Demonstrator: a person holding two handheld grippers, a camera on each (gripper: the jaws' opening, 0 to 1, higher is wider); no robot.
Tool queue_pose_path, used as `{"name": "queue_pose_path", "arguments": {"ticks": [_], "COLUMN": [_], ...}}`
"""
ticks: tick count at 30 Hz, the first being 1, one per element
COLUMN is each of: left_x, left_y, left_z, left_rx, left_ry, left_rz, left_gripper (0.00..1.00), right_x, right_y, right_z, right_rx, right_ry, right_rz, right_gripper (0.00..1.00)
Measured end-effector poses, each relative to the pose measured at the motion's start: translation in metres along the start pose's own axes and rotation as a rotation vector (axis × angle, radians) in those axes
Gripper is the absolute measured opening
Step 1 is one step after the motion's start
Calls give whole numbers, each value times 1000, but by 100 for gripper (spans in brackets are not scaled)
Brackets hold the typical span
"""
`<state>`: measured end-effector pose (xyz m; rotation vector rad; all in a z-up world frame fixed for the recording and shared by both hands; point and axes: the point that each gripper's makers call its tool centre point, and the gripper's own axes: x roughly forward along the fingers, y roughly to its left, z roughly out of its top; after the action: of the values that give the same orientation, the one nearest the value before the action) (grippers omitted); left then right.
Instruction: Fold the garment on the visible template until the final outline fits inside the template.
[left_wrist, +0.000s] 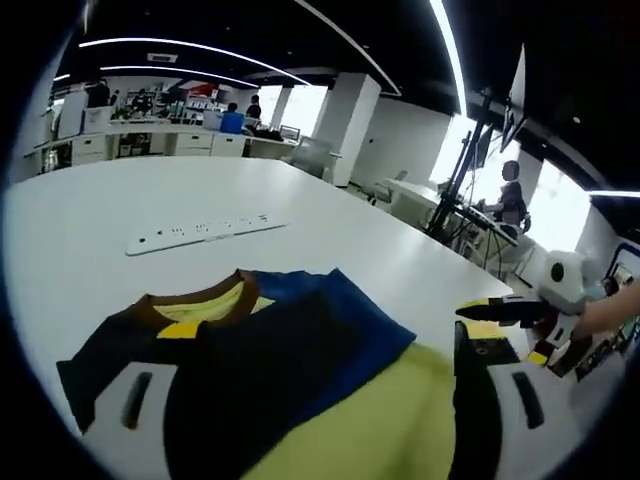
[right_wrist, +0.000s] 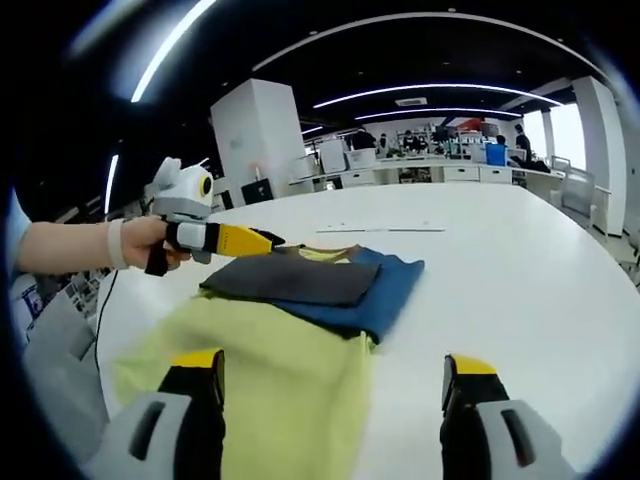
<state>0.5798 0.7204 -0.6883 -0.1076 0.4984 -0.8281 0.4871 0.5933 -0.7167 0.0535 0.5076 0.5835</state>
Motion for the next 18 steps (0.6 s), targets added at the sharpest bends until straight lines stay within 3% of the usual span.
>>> {"name": "queue_pose_path", "arguments": {"ticks": [11,18], "left_x": [-74,-111], "left_y": [26,34], "left_z": [-21,-35], "left_rx": [53,46], "left_ry": [20,26], "left_rz": [77,119], "left_gripper": [97,95], "right_x": [-5,-7], "right_y": [6,14], "right_z": [6,10], "right_rx": [-30,-50], "right_ry": [8,12], "right_rz": [13,20], "right_gripper": [90,90]}}
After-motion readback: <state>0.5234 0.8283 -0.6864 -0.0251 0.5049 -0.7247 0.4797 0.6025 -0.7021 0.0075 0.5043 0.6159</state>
